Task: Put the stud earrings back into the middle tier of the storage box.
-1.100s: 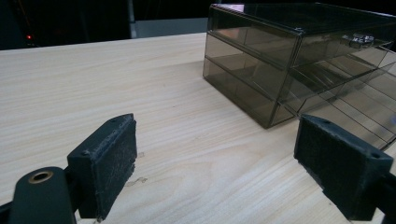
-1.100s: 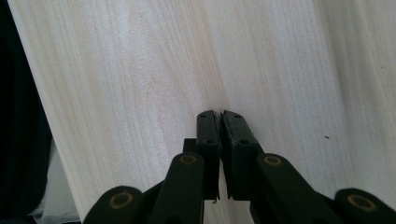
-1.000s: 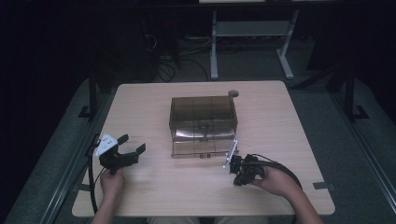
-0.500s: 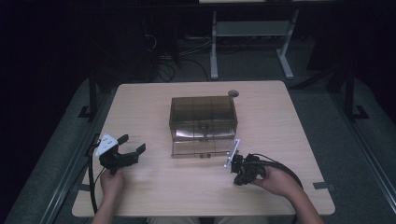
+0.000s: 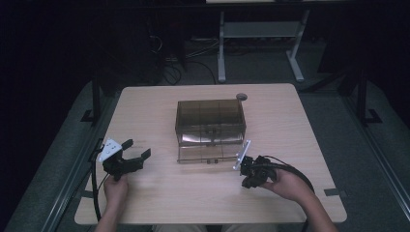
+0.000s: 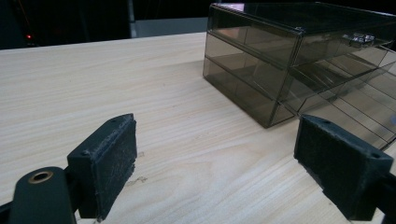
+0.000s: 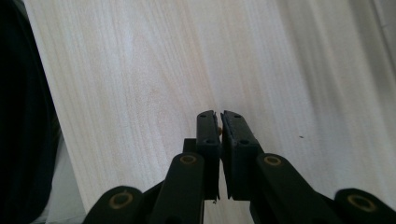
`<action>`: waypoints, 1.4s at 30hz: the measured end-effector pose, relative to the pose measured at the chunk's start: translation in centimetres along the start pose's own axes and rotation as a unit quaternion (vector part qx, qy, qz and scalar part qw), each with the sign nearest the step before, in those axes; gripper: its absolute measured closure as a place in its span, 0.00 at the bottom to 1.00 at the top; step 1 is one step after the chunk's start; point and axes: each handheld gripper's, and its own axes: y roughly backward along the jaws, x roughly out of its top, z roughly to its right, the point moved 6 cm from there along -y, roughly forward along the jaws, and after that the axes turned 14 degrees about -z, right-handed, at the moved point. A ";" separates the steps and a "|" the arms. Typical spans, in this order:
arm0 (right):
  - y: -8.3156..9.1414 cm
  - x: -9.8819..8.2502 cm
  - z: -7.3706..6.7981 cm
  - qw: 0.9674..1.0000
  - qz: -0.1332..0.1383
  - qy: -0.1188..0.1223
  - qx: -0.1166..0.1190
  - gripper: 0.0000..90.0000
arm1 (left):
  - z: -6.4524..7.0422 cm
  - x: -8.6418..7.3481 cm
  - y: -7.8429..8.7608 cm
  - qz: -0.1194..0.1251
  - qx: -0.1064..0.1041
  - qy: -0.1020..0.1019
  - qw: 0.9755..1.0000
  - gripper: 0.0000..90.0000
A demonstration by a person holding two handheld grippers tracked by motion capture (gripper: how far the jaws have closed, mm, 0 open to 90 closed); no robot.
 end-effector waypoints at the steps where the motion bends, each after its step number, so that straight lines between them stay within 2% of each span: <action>1: 0.2 0.0 0.1 1.000 0.001 0.000 -0.001 0.95 | 0.0 0.0 0.0 0.001 0.000 0.002 1.000 0.14; 13: 2.9 1.0 1.6 1.000 0.024 -0.007 -0.011 0.95 | 0.0 0.0 0.0 0.001 0.000 0.003 1.000 0.14; 25: 5.2 2.8 3.3 0.999 0.035 -0.006 -0.024 0.95 | 0.0 0.0 0.0 0.003 -0.001 0.007 1.000 0.14; 42: 5.6 5.3 6.2 0.999 0.037 -0.014 -0.017 0.95 | 0.0 0.0 -0.1 0.001 0.001 0.006 1.000 0.14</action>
